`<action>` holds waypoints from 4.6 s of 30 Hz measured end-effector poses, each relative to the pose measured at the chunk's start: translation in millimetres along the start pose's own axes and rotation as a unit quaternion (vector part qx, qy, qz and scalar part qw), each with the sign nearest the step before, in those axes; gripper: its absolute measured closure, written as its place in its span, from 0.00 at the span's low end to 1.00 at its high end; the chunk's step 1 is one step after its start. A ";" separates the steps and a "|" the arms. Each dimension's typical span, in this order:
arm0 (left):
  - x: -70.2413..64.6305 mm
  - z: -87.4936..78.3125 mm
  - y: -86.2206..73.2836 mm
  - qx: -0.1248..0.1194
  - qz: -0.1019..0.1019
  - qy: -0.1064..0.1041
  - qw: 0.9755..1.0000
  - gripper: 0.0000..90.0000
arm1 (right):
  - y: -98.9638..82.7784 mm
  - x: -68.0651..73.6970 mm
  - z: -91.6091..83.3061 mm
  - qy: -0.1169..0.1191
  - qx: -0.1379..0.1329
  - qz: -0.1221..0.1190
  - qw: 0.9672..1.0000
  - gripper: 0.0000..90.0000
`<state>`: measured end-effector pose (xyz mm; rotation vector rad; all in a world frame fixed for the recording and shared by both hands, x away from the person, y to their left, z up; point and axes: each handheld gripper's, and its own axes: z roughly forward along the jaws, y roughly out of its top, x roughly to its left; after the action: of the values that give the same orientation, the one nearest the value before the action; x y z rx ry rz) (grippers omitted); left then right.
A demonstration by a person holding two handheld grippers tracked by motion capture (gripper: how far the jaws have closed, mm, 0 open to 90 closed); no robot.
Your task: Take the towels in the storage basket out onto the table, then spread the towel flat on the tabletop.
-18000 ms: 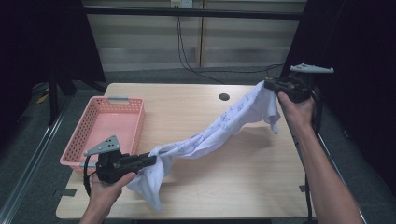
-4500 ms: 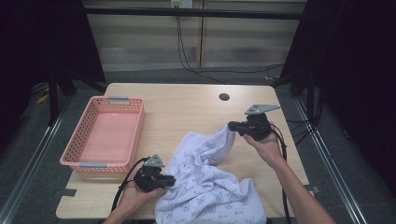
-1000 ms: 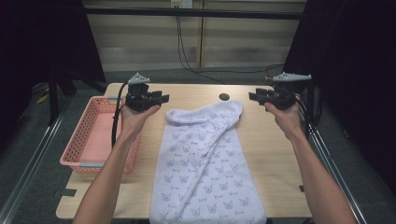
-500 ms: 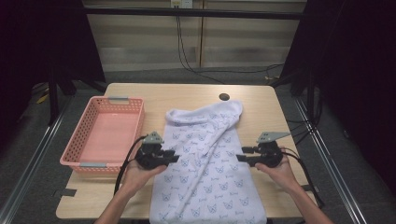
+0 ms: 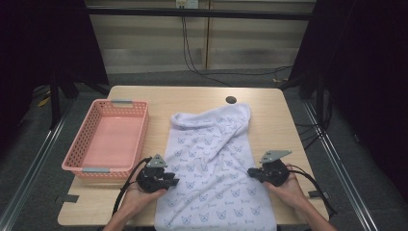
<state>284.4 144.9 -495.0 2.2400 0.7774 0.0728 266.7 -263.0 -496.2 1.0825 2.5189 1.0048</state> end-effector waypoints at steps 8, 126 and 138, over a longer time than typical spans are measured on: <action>-16.4 -3.4 -7.1 0.012 0.026 -0.013 0.999 0.98 | -30.5 10.7 -30.6 0.016 0.012 0.020 1.000 0.97; 58.5 22.7 44.1 -0.062 -0.087 0.059 0.993 0.58 | 29.7 -75.2 22.6 -0.032 -0.032 0.082 0.996 0.94; 68.3 33.4 48.2 -0.044 -0.095 0.086 0.991 0.55 | 30.2 -74.5 17.0 -0.025 -0.049 0.087 0.995 0.94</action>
<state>373.8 135.6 -498.6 2.0857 1.0551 0.2062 343.4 -292.1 -493.2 1.2970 2.3416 1.1184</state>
